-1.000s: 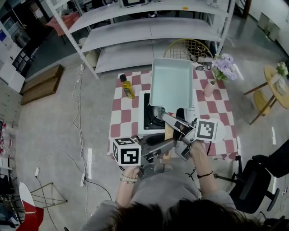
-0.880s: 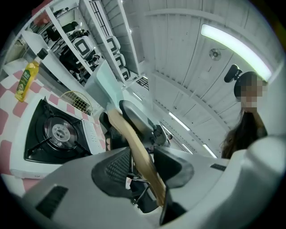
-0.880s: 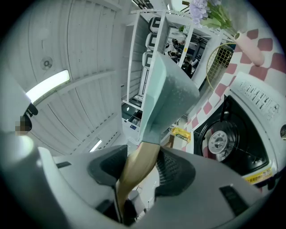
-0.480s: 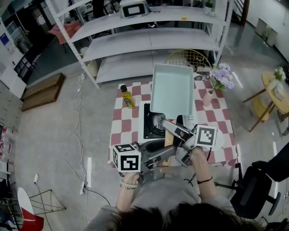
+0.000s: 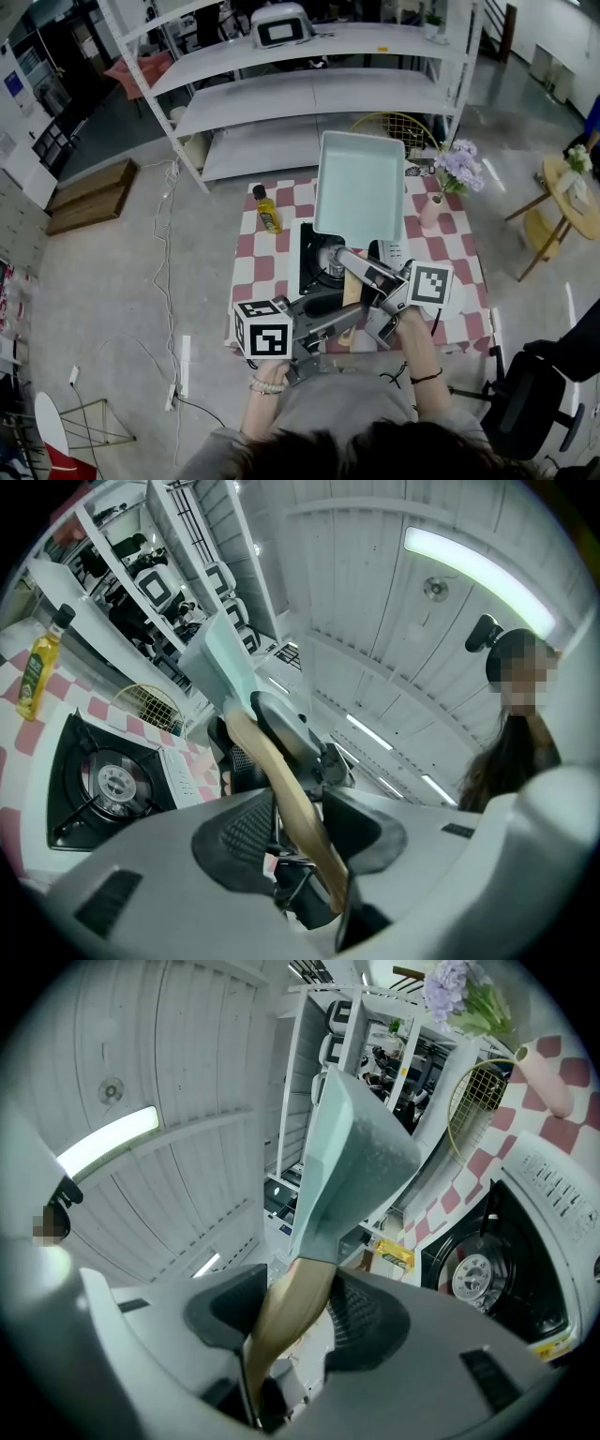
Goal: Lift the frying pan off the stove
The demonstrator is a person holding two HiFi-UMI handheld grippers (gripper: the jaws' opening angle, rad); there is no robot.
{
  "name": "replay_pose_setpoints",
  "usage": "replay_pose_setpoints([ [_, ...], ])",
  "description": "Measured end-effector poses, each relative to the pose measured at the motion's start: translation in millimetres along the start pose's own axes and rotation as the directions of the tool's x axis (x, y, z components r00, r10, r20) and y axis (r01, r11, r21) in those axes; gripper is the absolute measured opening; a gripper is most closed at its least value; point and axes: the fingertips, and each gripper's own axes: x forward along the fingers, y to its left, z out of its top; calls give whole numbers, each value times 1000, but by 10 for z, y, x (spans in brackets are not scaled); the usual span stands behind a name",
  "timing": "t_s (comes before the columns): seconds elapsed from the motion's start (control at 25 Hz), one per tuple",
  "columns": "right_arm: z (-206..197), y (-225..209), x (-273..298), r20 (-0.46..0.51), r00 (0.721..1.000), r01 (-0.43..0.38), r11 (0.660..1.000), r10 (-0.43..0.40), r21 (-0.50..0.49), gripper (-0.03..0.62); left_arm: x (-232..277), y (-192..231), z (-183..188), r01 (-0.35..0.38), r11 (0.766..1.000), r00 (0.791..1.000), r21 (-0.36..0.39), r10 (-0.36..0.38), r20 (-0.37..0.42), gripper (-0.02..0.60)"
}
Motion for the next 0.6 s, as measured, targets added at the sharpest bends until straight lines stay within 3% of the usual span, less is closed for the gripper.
replay_pose_setpoints([
  [0.6, 28, 59, 1, 5, 1000, -12, 1000, 12, -11, 210, 1, -39, 32, 6, 1000, 1000, 18, -6, 0, 172],
])
